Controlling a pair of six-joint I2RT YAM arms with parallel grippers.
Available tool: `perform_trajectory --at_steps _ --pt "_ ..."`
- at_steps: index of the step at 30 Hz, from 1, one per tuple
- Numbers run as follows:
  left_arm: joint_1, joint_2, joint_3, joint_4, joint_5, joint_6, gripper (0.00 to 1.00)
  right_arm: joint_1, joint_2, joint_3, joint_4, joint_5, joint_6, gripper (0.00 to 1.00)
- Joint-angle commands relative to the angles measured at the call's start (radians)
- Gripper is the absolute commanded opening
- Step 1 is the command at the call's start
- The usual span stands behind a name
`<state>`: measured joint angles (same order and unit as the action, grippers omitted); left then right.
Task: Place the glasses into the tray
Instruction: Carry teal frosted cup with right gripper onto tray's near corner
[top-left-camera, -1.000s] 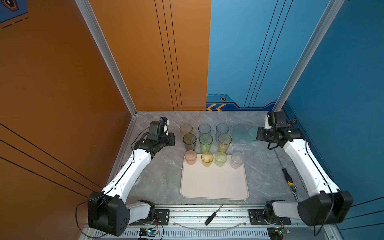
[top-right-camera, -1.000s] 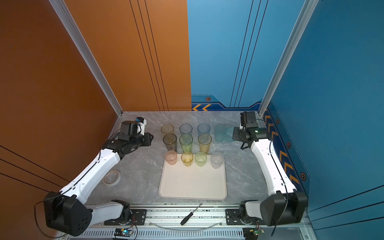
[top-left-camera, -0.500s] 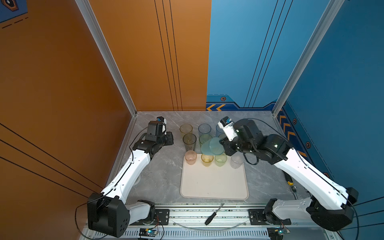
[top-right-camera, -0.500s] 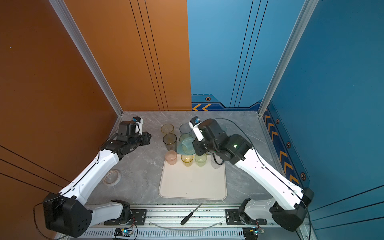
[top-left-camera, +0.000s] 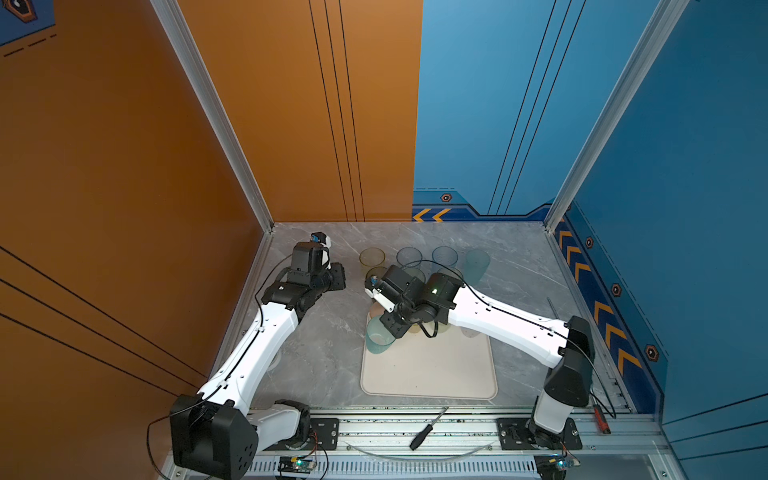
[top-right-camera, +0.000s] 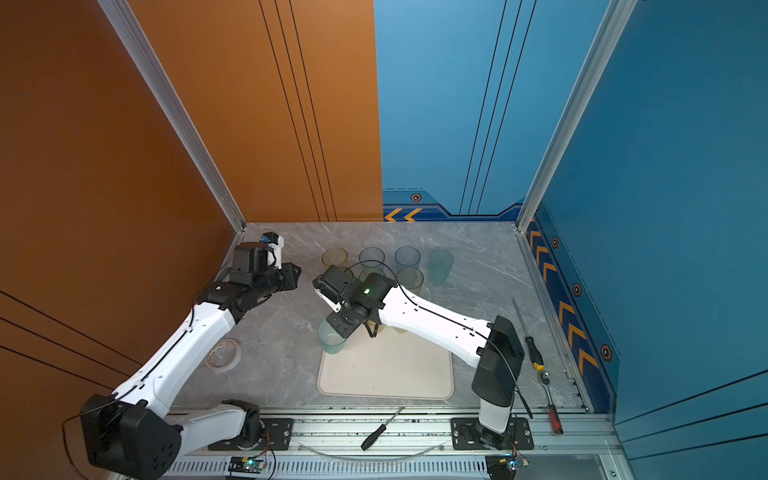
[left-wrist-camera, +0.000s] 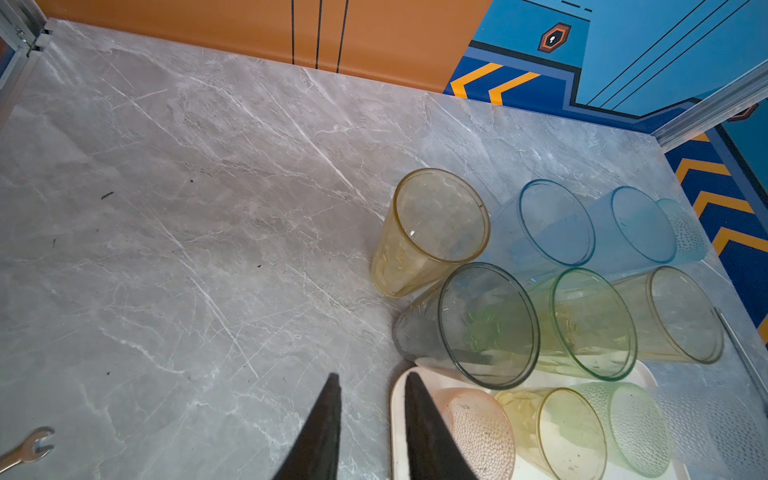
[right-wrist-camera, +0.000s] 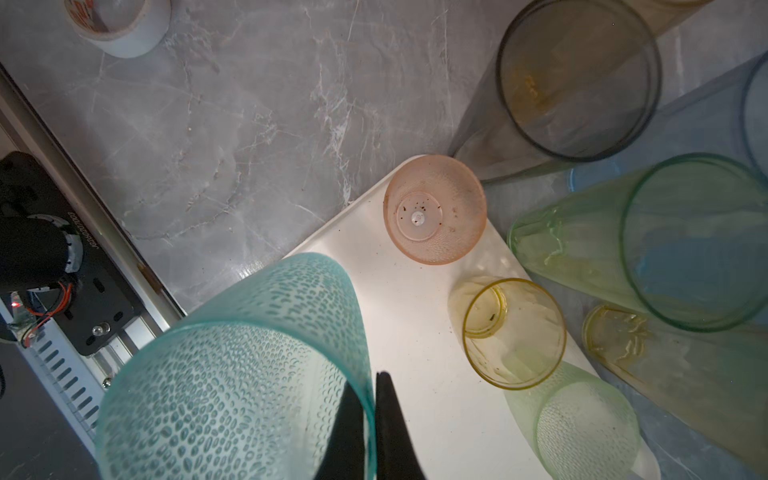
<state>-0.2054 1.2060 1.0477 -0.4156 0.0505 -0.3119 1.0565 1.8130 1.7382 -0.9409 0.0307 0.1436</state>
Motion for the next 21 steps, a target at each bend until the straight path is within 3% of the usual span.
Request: perform_trajectory --at_steps 1,21 --pt "0.015 -0.003 0.003 -0.022 0.007 0.007 0.28 0.015 0.042 0.053 -0.061 0.026 -0.021 0.0" --pt "0.041 0.002 -0.009 -0.022 0.032 0.017 0.29 0.013 0.184 0.128 -0.064 0.101 -0.004 0.0"
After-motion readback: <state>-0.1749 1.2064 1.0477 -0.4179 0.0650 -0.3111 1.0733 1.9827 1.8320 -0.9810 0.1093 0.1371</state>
